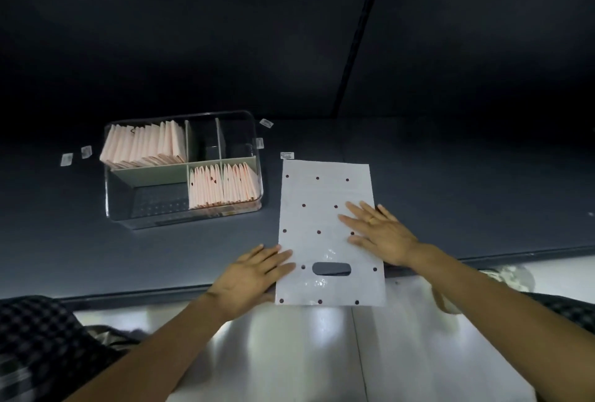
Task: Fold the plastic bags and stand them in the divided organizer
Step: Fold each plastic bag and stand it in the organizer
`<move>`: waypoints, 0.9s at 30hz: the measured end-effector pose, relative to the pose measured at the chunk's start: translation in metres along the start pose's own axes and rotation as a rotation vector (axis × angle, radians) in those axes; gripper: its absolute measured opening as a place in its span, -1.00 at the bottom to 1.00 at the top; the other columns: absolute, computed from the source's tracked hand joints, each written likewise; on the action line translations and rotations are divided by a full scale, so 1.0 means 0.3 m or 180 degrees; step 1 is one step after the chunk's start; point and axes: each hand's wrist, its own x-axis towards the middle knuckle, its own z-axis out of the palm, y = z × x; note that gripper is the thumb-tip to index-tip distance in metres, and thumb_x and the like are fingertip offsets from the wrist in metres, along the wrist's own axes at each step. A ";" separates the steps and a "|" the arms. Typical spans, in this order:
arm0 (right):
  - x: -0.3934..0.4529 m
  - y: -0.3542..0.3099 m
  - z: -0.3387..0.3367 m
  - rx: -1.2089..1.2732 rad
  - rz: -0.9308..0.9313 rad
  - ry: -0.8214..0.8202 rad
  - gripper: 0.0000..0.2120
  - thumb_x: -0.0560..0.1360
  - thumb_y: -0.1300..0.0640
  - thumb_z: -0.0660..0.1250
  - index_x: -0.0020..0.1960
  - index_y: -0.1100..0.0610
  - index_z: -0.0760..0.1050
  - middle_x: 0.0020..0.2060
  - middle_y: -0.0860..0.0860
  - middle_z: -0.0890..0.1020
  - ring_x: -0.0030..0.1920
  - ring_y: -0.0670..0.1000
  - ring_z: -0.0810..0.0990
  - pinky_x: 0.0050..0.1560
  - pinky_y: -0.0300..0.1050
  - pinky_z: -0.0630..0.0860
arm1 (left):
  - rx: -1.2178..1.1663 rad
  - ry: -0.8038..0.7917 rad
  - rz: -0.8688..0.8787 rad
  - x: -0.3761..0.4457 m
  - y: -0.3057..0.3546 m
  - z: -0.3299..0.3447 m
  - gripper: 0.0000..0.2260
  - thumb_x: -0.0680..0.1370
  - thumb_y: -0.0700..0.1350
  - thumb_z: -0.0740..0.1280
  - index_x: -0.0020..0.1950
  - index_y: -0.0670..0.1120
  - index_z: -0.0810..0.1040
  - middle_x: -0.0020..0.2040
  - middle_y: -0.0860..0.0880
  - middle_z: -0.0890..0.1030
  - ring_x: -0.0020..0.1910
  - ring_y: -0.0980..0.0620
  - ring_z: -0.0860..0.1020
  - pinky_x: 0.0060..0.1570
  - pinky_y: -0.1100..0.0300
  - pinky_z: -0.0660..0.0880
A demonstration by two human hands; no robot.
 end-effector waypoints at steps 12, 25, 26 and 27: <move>-0.239 0.077 0.055 0.0503 -0.0399 0.0126 -0.55 0.63 0.03 0.08 0.50 -0.10 0.13 0.48 -0.20 0.16 0.48 -0.20 0.09 0.37 -0.51 -0.22 | -0.2623 0.0382 -0.1333 0.116 0.034 -0.079 -0.78 0.62 -0.04 0.21 -0.08 -0.13 0.57 -0.15 -0.03 0.64 -0.14 0.07 0.56 0.01 0.11 0.46; -0.069 0.009 -0.105 0.3546 0.1106 0.1088 -0.86 0.51 0.21 0.34 -0.22 0.19 0.50 -0.17 0.17 0.64 -0.12 0.07 0.59 -0.05 -0.10 0.49 | -0.3149 0.2161 -0.2565 0.181 0.026 -0.125 -0.69 0.60 -0.12 0.25 0.34 -0.05 0.39 0.16 0.13 0.51 0.11 0.25 0.49 0.10 0.36 0.40; -0.038 0.013 -0.106 0.3491 0.1296 0.1019 -0.80 0.51 0.19 0.35 -0.27 0.17 0.45 -0.20 0.16 0.61 -0.15 0.05 0.55 -0.10 -0.12 0.44 | -0.2733 0.2277 -0.2464 0.179 0.028 -0.121 -0.63 0.59 -0.13 0.26 0.39 -0.07 0.34 0.26 0.09 0.46 0.21 0.22 0.44 0.19 0.33 0.35; -0.009 0.018 -0.101 0.3406 0.1502 0.0920 -0.77 0.51 0.17 0.35 -0.29 0.17 0.40 -0.22 0.14 0.57 -0.17 0.03 0.51 -0.12 -0.13 0.39 | -0.2393 0.2236 -0.2262 0.176 0.031 -0.113 -0.59 0.58 -0.14 0.28 0.42 -0.10 0.32 0.35 0.04 0.40 0.31 0.16 0.37 0.28 0.25 0.31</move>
